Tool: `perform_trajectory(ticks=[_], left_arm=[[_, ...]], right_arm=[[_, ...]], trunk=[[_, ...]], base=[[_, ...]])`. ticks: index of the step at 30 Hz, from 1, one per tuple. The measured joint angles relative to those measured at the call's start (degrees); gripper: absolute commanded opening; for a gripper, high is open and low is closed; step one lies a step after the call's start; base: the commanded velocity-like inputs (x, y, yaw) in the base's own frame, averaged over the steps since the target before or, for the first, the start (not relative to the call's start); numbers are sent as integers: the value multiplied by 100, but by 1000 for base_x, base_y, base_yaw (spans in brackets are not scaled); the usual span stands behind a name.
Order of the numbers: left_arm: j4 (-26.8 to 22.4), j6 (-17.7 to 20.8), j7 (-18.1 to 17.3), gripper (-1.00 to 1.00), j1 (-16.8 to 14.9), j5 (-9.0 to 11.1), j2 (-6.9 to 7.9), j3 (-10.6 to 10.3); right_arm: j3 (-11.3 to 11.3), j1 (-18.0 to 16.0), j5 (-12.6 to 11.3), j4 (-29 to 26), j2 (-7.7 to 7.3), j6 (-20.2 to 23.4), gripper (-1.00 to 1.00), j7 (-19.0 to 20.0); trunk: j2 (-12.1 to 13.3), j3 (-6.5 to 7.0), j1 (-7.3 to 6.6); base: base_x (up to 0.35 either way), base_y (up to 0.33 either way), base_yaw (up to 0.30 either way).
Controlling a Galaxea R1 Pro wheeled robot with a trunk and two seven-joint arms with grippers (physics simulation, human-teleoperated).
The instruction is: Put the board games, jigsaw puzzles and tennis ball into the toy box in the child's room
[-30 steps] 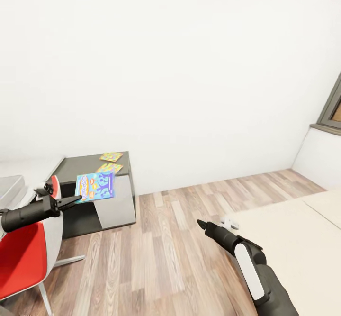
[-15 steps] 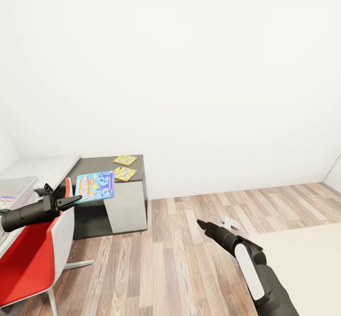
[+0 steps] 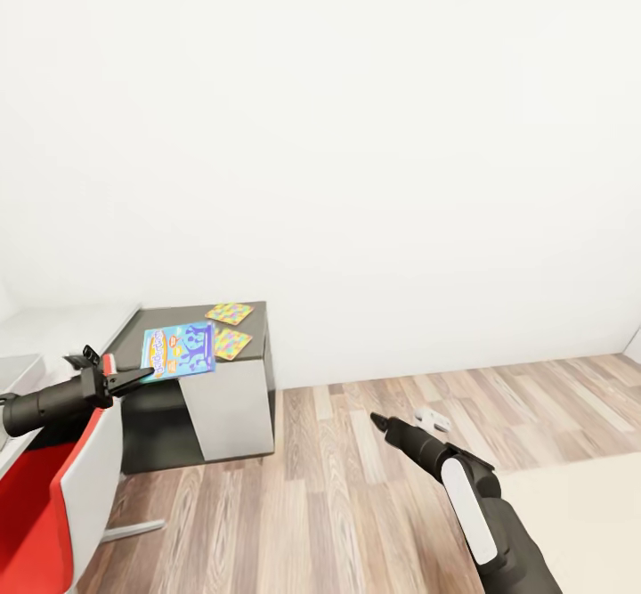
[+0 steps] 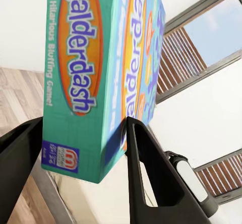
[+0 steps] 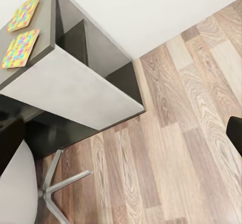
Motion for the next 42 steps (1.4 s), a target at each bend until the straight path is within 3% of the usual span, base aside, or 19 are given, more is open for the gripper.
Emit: perform_trajectory(ticks=[18, 42], left_arm=[[0, -5, -4, -100, 3, 0, 0, 0], [4, -2, -50, -100, 22, 16, 1, 45]], right_arm=[[4, 4, -4, -3, 10, 0, 100, 0], [1, 4, 10, 10, 9, 0, 100, 0]], trunk=[[1, 0, 1], [1, 1, 3]], base=[[312, 0, 8], [17, 0, 275]])
